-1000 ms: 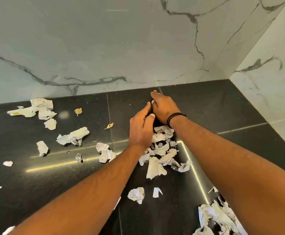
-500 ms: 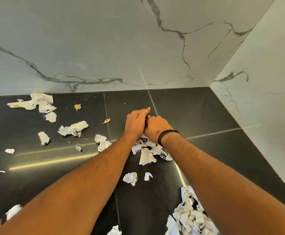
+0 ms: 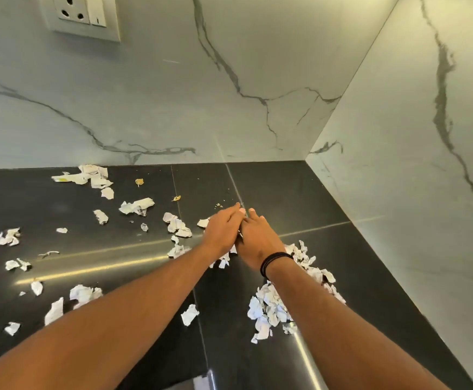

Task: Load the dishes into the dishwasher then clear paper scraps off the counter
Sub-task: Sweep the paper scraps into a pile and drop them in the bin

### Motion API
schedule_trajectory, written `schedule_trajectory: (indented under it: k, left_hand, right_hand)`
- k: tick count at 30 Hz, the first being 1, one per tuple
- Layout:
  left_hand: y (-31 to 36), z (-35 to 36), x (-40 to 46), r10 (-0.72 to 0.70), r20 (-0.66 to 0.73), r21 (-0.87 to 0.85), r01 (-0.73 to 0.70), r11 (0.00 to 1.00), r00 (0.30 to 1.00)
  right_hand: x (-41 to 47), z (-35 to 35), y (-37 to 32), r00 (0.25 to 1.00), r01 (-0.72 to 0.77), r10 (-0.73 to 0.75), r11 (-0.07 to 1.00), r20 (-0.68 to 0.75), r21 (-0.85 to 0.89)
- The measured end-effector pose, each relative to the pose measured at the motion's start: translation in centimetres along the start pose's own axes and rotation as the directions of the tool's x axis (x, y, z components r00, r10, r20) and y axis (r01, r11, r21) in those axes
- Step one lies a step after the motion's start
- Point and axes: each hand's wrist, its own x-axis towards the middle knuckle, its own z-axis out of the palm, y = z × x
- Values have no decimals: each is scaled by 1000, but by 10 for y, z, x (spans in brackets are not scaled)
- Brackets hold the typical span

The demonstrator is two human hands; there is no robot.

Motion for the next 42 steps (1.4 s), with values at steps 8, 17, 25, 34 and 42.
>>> schedule_trajectory:
  k: [8, 17, 25, 34, 42]
  left_hand:
    - [-2, 2, -110, 69, -55, 63, -66, 996, 996]
    - [7, -16, -193, 61, -276, 28, -56, 998, 959]
    - [-3, -61, -241, 94, -406, 79, -68, 995, 909]
    - [-82, -150, -275, 72, -584, 259, 101, 961, 808]
    - [-148, -179, -292, -32, -549, 372, 278, 886, 835]
  right_hand:
    - [-99, 9, -26, 988, -22, 44, 990, -149, 141]
    - [-154, 10, -80, 931, 5, 234, 759, -279, 651]
    - [-152, 45, -144, 931, 99, 196, 676, -308, 730]
    - [-134, 103, -220, 903, 364, -323, 926, -284, 101]
    - [-102, 140, -232, 863, 490, -504, 848, -22, -203]
